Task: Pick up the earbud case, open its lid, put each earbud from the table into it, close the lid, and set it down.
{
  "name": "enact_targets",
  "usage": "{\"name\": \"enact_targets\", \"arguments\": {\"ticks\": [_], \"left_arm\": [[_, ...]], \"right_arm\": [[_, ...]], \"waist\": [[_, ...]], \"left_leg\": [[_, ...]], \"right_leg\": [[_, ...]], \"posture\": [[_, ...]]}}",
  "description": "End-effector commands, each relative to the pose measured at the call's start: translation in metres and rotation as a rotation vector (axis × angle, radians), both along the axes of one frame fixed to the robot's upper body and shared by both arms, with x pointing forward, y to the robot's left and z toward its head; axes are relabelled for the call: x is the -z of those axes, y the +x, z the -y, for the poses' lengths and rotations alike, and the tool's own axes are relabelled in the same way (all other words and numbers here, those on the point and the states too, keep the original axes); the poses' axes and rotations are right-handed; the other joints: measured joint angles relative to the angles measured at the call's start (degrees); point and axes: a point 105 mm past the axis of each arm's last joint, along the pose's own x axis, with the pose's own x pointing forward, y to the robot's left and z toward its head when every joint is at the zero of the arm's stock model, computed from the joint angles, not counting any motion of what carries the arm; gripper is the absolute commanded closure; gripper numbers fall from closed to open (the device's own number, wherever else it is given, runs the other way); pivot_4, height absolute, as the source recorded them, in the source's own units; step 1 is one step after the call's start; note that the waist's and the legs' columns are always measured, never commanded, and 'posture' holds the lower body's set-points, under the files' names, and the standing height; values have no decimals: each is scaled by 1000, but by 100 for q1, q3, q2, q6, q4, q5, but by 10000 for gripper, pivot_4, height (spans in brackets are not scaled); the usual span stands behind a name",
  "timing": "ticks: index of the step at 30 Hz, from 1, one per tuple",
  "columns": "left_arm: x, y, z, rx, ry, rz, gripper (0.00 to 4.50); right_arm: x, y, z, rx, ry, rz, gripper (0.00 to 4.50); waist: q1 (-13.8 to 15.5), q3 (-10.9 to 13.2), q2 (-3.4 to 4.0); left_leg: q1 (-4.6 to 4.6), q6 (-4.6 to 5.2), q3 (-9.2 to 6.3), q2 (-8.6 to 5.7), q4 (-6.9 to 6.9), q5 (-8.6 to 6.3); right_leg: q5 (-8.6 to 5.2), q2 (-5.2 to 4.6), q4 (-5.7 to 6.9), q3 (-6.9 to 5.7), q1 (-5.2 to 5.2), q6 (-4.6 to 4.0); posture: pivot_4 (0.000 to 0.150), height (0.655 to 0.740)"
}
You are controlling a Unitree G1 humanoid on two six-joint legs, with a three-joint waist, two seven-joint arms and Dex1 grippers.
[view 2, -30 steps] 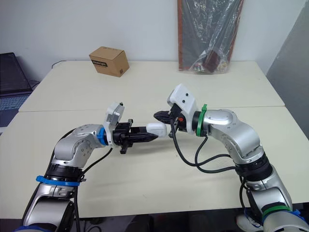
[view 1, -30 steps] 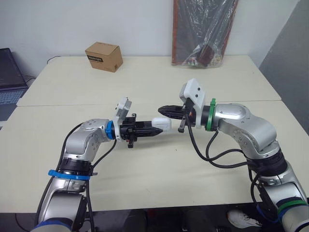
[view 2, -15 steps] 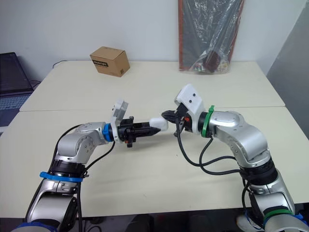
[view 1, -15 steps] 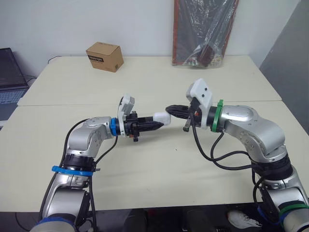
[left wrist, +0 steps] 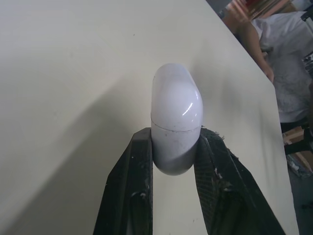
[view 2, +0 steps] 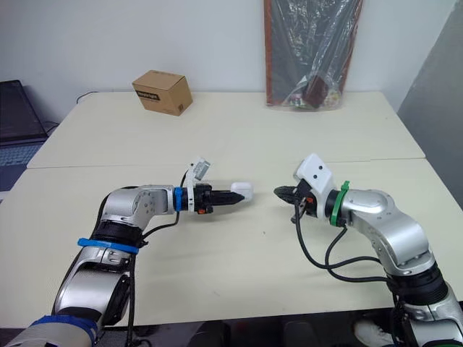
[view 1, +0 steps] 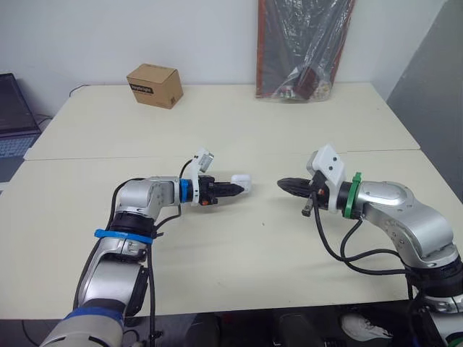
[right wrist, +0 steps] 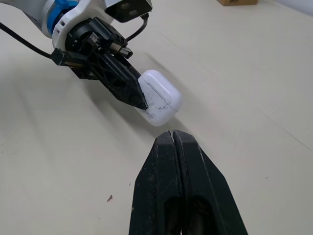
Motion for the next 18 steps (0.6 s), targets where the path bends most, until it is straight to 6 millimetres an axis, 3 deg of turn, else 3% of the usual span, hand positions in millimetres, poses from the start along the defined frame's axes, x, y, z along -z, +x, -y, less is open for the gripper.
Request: {"name": "enact_targets", "arguments": {"ticks": [1, 12, 18], "left_arm": [[-3, 1, 3, 25, 11, 13, 36490], [17, 7, 4, 4, 109, -12, 36490], [21, 11, -14, -33, 194, 26, 18274]], "right_arm": [[-12, -4, 0, -15, 7, 58, 44873], [-12, -12, -7, -51, 14, 50, 44873], [-11, -12, -9, -52, 17, 51, 45000]], "waist": [[9, 0, 0], [32, 0, 0], [24, -1, 0]], "left_leg": [[-1, 0, -1, 0, 0, 0], [3, -1, -1, -1, 5, 0], [13, -1, -1, -2, 6, 1]], "right_leg": [[1, 0, 0, -1, 0, -1], [0, -2, 0, -1, 8, 1], [1, -2, 4, 0, 15, 3]], "posture": [[1500, 7400], [1500, 7400], [1500, 7400]]}}
